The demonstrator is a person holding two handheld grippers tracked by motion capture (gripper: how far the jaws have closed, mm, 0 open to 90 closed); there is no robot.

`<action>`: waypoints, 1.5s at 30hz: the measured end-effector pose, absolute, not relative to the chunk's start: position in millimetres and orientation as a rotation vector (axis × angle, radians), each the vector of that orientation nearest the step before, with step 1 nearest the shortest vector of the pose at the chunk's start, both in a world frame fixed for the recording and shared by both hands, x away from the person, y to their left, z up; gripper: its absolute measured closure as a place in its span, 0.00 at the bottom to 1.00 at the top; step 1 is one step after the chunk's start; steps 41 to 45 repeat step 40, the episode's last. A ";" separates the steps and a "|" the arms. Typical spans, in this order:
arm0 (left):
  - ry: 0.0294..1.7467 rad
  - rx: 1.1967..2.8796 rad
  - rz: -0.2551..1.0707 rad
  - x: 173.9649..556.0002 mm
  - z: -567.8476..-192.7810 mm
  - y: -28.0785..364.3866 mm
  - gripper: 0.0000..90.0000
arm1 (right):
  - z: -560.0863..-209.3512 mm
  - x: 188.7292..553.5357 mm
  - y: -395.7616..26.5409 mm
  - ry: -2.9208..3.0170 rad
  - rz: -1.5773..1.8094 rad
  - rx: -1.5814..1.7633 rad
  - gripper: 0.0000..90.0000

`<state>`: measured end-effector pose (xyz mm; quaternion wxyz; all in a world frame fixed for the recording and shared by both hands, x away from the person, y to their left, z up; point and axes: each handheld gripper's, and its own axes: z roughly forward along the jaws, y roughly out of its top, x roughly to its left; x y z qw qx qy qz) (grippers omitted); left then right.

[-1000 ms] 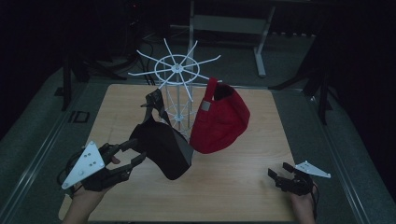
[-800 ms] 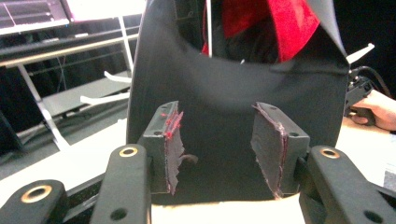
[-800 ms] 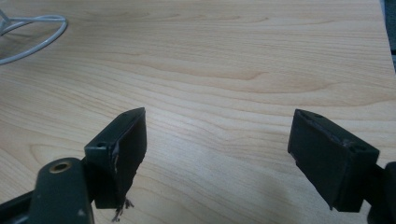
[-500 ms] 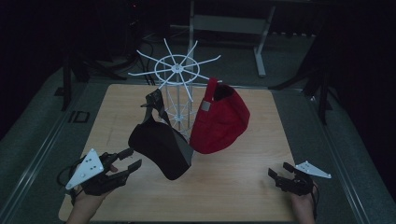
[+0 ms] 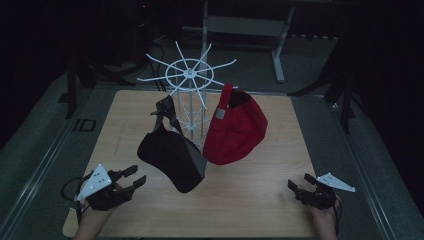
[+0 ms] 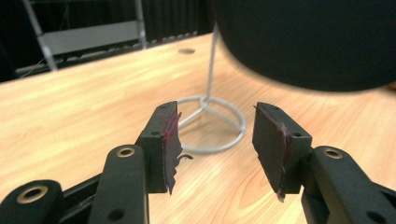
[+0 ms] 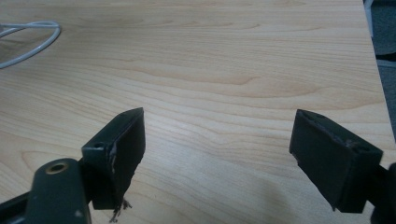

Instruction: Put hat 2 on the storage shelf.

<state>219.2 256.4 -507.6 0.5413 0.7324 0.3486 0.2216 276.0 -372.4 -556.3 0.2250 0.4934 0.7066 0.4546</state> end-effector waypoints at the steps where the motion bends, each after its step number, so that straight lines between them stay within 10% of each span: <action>1: 0.836 1.748 0.516 220.0 -511.4 257.4 0.57 | -556.3 276.0 -372.1 1.944 1.248 1.359 0.19; 45: 0.953 1.816 0.469 217.0 -554.8 271.5 0.48 | -556.1 276.4 -371.8 1.915 1.208 1.364 0.19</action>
